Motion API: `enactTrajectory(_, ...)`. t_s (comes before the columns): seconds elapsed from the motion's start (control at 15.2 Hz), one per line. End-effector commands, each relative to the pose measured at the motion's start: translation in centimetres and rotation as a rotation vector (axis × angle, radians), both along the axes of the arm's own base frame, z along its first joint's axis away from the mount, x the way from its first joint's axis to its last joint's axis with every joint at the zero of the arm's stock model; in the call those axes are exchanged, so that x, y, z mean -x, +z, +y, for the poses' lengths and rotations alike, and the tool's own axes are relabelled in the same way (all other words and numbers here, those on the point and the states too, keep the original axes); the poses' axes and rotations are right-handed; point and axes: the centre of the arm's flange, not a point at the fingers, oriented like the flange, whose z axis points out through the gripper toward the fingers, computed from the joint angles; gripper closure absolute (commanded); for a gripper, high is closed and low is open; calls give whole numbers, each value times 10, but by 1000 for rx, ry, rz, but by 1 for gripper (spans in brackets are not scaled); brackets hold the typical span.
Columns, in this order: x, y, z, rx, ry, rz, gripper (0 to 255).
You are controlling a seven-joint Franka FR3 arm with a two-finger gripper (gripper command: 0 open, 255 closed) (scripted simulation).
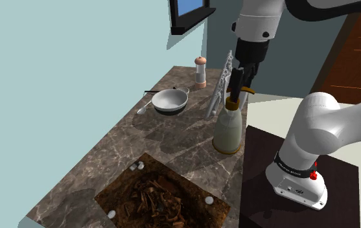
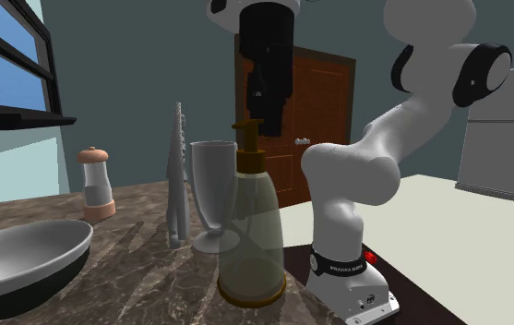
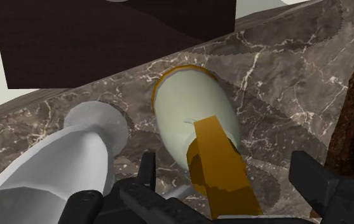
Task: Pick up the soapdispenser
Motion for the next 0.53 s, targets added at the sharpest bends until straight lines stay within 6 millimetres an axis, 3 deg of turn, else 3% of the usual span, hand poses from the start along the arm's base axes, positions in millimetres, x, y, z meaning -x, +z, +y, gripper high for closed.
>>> enactTrajectory(0.0, 0, -7, 0, 0, 0, 0, 0)
enactTrajectory(0.07, 0, -7, 0, 0, 0, 0, 0)
enactTrajectory(0.13, 0, -7, 0, 0, 0, 0, 255)
enactTrajectory(0.46, 0, -7, 0, 0, 0, 0, 255)
